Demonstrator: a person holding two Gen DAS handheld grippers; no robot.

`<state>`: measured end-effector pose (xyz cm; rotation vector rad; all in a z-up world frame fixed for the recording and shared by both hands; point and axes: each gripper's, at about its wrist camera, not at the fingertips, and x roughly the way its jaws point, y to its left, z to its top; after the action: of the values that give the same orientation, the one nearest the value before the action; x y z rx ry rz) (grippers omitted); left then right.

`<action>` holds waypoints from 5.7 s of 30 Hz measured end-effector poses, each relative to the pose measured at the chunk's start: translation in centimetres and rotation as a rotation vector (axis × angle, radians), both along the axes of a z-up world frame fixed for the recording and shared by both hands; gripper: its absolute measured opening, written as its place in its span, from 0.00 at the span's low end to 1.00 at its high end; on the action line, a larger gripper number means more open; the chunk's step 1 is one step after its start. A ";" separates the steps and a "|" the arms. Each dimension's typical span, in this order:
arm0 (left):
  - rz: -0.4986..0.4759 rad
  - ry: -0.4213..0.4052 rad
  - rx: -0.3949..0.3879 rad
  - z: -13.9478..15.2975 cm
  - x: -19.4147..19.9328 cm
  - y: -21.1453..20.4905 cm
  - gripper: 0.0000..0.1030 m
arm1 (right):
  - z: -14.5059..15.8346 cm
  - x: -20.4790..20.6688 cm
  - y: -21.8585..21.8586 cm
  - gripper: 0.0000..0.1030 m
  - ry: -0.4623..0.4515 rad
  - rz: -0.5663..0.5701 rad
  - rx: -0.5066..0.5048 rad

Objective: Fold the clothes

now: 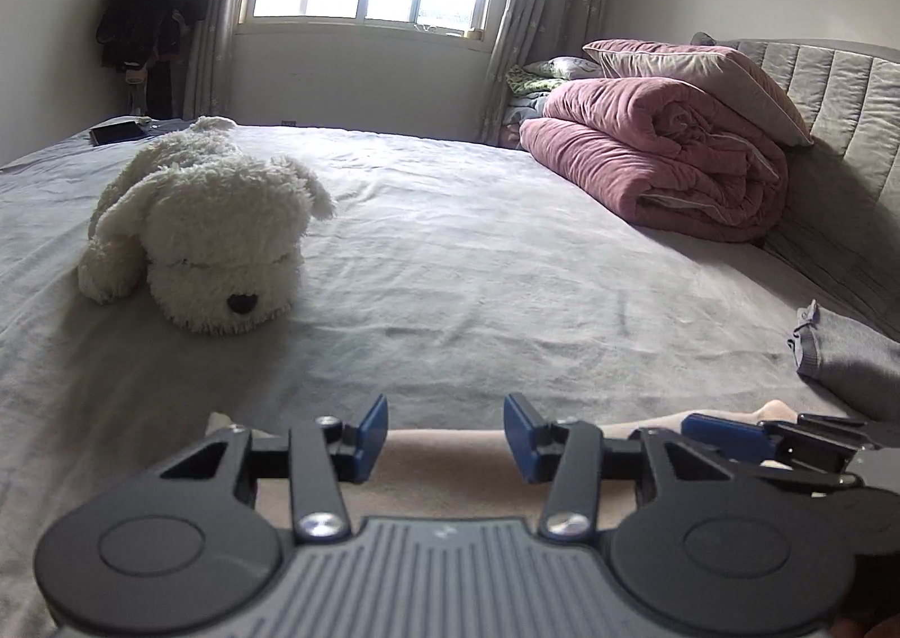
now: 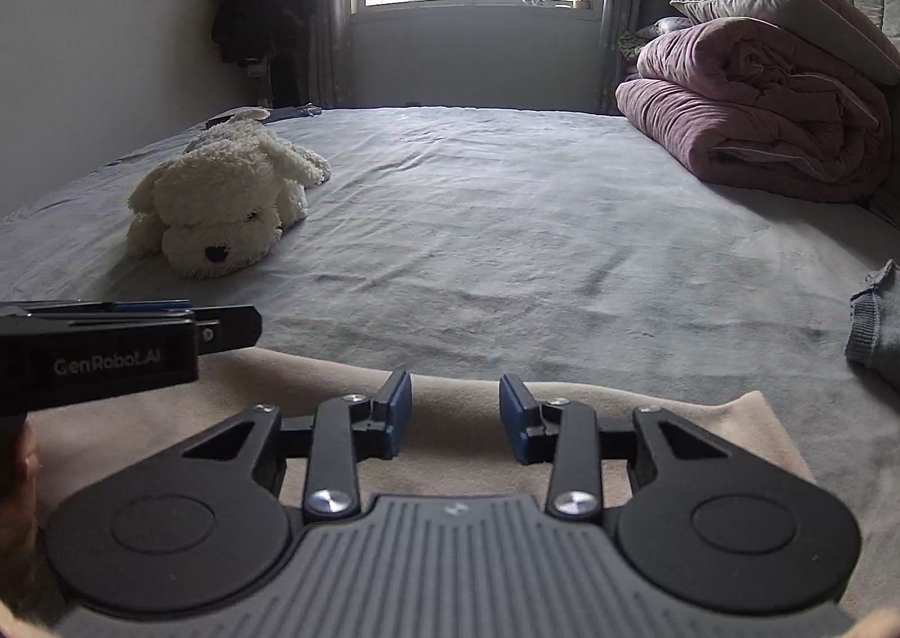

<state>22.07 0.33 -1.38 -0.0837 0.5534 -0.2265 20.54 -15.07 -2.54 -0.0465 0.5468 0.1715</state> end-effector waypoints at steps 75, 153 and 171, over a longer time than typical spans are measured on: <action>0.443 0.318 -0.917 -5.1 -7.9 13.6 0.36 | -4.1 -8.7 -18.7 0.28 0.260 -0.490 1.070; 0.310 0.226 -0.536 -2.9 -22.4 14.3 0.38 | 1.2 -18.1 2.4 0.28 -0.038 -0.040 -0.029; 0.278 0.127 -0.569 -0.1 -23.8 13.3 0.29 | -0.6 -14.7 1.6 0.21 0.105 0.013 0.104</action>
<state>-1.73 13.61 -1.50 -0.7267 0.5830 -0.1015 5.89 -13.46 -3.12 0.0600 0.6418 0.2160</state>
